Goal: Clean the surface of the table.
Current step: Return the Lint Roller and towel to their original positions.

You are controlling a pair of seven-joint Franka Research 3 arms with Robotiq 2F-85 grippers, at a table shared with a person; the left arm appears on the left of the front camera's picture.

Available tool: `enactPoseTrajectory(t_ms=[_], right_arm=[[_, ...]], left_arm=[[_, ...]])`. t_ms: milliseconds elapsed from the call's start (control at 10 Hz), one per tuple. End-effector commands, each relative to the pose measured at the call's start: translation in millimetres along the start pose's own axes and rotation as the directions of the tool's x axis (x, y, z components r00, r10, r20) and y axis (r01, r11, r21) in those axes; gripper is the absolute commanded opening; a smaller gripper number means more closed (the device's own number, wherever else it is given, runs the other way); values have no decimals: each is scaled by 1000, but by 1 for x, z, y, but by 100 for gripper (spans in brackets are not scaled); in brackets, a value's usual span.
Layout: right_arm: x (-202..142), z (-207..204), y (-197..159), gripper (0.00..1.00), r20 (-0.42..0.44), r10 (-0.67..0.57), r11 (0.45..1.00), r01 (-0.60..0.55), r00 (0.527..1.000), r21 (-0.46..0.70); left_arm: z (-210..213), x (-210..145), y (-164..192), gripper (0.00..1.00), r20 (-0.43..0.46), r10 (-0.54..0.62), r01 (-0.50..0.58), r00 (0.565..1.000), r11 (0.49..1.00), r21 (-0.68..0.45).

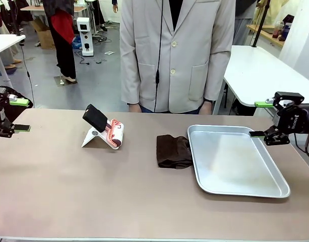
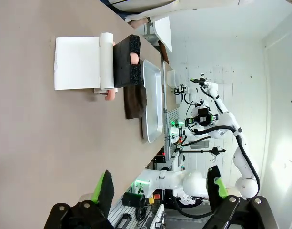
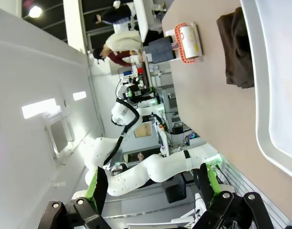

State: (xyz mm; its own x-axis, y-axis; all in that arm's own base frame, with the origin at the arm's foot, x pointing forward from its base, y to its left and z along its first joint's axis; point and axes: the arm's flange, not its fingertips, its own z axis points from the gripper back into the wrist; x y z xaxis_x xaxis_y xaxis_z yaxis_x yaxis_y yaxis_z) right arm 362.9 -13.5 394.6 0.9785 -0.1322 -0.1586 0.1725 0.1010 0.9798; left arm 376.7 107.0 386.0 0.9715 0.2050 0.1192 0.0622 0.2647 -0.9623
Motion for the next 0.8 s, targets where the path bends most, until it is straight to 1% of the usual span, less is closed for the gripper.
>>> enactPoseTrajectory(t_ms=[0, 700], right_arm=[[-1, 1, 3, 100, -6, 5, 1000, -4, 1000, 3], [-1, 1, 3, 100, -6, 5, 1000, -4, 1000, 3]], left_arm=[[-1, -3, -3, 100, 5, -7, 7, 1000, 1000, -9], [-1, -3, -3, 100, 5, -7, 7, 1000, 1000, -9]])
